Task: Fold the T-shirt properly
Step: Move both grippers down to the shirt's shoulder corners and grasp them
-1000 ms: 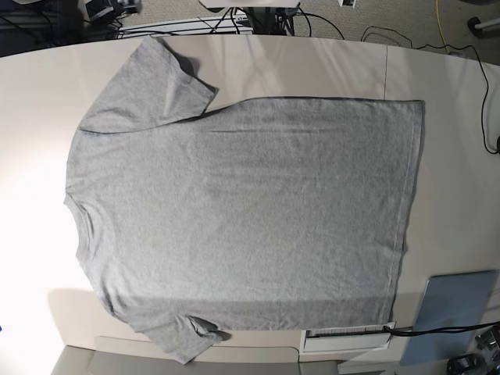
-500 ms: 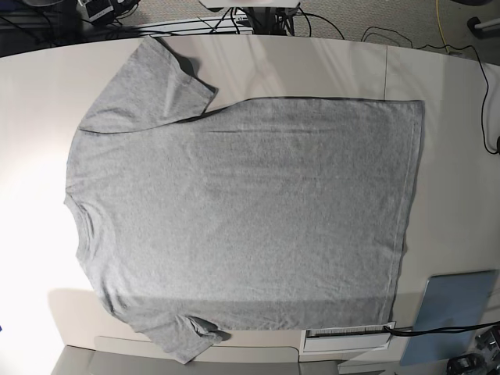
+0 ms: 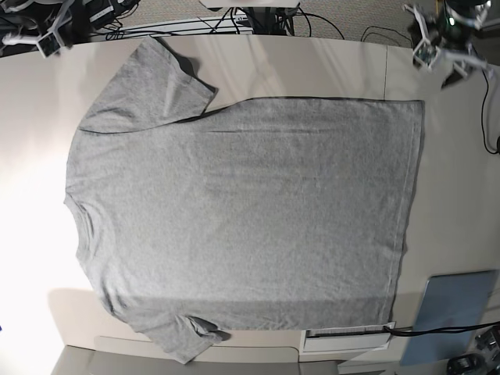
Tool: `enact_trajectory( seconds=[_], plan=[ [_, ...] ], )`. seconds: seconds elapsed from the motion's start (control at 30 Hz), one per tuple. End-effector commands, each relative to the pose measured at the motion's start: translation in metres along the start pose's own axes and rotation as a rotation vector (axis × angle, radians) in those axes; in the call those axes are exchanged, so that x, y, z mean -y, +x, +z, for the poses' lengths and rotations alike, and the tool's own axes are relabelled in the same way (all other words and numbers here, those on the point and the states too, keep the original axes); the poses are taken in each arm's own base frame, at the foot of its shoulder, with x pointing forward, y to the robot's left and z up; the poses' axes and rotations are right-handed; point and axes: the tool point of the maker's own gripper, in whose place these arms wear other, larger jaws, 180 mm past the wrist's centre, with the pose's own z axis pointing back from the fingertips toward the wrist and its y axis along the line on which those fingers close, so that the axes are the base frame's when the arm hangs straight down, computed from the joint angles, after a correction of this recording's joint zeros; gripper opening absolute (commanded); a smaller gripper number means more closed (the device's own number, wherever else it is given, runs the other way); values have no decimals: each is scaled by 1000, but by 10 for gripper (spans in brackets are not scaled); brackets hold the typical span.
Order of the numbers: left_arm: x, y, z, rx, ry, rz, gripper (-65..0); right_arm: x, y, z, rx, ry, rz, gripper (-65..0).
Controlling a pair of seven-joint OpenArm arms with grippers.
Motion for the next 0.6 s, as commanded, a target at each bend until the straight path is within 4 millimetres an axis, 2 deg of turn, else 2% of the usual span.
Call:
enact_trajectory(
  seconds=[0.0, 0.17, 0.23, 0.43, 0.57],
  plan=[
    [-4, 6, -2, 24, -13, -35, -277, 3, 11, 5, 26, -15, 36, -506],
    [-20, 4, -32, 58, -64, -87, -276, 11, 34, 6, 73, -68, 122, -505],
    [-18, 3, -45, 95, -109, -94, -276, 15, 37, 5, 81, -85, 126, -501],
    [3, -13, -91, 40, -149, -186, -248, 26, 40, 2, 76, -135, 172, -370],
    [-1, -21, -114, 11, -121, -230, -242, 30, 39, 2, 63, -154, 201, -360]
  ],
)
